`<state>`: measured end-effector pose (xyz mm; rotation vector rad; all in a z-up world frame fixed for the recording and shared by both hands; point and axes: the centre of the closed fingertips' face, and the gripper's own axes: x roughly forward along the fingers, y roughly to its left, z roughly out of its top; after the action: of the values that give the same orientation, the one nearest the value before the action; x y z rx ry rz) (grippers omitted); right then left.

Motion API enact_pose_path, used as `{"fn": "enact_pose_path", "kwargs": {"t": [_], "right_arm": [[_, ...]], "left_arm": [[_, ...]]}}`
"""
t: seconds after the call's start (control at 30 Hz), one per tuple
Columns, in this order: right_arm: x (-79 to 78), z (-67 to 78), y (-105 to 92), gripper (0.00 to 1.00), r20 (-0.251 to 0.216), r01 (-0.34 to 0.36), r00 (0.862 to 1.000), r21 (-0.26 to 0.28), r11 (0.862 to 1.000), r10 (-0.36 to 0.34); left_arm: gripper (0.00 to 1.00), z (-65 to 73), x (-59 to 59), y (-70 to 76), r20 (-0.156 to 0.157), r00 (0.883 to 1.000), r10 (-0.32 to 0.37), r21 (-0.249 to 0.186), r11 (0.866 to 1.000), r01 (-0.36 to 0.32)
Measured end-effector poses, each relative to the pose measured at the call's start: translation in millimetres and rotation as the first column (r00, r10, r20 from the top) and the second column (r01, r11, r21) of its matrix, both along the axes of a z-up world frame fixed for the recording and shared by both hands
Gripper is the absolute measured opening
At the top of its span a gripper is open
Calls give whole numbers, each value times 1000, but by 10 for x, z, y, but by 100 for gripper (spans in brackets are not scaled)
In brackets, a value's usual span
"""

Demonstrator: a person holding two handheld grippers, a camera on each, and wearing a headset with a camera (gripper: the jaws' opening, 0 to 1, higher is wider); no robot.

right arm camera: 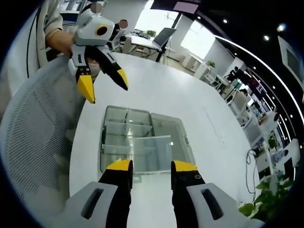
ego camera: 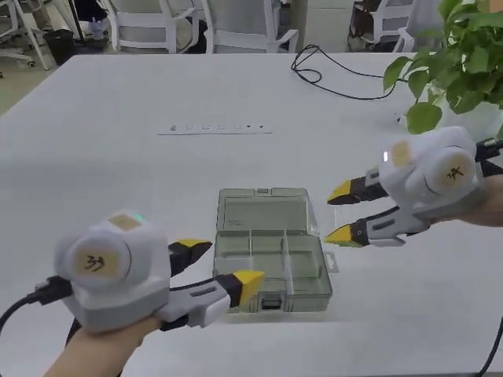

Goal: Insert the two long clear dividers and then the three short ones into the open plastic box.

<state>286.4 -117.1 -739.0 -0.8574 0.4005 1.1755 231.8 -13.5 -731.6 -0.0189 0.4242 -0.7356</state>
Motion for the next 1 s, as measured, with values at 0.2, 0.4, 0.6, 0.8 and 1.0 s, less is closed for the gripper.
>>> {"fn": "enact_pose_path", "kwargs": {"t": [0.2, 0.4, 0.6, 0.8, 1.0], "right_arm": [[-57, 131, 229, 33, 54, -38, 998, 33, 999, 36], [-177, 191, 429, 33, 72, -85, 994, 49, 995, 81], [-283, 244, 598, 33, 88, -129, 988, 59, 990, 124], [-372, 296, 703, 33, 101, -159, 983, 68, 985, 152], [-440, 328, 777, 33, 112, -185, 978, 71, 980, 177]], "left_arm": [[47, 90, 9, -52, -12, 1000, 2, -76, 997, -3], [41, 184, 7, -98, -27, 1000, 3, -149, 989, -7], [36, 260, -15, -136, -86, 996, 3, -257, 966, -25], [26, 291, 16, -94, -137, 990, 29, -350, 934, -76], [19, 260, -25, -114, -170, 985, 13, -377, 923, -77]]}}
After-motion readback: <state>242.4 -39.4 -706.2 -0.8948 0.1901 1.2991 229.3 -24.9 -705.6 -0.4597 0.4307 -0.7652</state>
